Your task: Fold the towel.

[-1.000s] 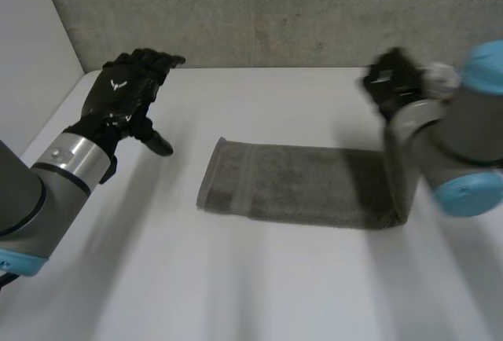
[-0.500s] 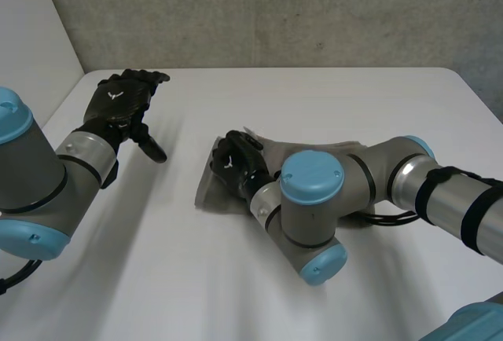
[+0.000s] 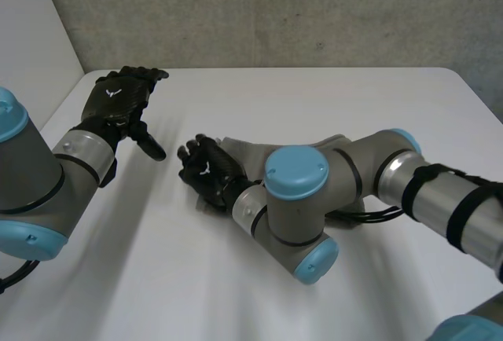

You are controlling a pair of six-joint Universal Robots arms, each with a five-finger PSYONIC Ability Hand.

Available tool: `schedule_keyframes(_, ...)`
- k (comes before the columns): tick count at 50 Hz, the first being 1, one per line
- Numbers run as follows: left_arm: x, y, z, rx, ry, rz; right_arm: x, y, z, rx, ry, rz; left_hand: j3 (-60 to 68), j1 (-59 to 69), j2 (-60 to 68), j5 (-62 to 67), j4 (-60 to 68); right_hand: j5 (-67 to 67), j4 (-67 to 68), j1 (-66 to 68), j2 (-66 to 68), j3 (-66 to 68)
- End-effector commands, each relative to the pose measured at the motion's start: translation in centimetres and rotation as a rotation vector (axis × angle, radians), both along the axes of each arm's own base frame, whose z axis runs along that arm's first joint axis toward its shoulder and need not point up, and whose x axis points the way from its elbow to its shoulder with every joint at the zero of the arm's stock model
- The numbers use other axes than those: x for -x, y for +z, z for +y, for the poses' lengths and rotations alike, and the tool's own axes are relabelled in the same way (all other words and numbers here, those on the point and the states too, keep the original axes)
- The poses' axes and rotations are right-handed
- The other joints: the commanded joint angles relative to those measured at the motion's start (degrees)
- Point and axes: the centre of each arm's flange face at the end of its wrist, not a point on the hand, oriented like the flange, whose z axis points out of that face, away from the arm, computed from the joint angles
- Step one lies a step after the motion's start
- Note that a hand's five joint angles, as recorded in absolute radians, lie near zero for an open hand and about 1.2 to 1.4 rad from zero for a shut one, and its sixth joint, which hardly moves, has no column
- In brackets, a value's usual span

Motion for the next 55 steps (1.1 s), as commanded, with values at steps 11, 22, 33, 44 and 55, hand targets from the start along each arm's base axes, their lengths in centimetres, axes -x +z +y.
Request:
schedule_keyframes(11, 0.1, -0.3, 0.2, -0.007, -0.004, -0.004, 11.9, 5.6, -3.6, -0.104, -0.365, 0.029, -3.51, -5.15, -4.78, -12.31, -5.11, -4.26, -5.28, -36.91, -4.96, -5.29)
schedule_keyframes(22, 0.7, -0.5, 0.8, -0.015, -0.026, -0.006, 18.3, 2.6, -4.0, -0.212, -0.524, 0.061, -3.51, -5.15, -4.78, -12.31, -5.11, -4.26, -5.28, -36.91, -4.96, -5.29)
schedule_keyframes(33, 1.5, -0.8, 1.4, -0.022, -0.050, -0.009, 20.3, 1.4, -5.1, -0.275, -0.546, 0.053, -3.51, -5.15, -4.78, -12.31, -5.11, 3.39, 2.37, -29.26, 2.69, 2.37)
schedule_keyframes(44, 1.5, -1.5, 1.8, -0.040, -0.058, -0.020, 20.3, 1.3, -5.4, -0.349, -0.573, -0.044, -3.51, -5.15, -4.78, -12.31, -5.11, 25.60, 24.58, -7.05, 24.90, 24.58)
schedule_keyframes(55, 1.5, -1.7, 1.9, -0.047, -0.058, -0.022, 20.4, 1.3, -5.0, -0.377, -0.574, -0.085, -3.51, -5.15, -4.78, -12.31, -5.11, 15.50, 14.48, -17.15, 14.80, 14.48)
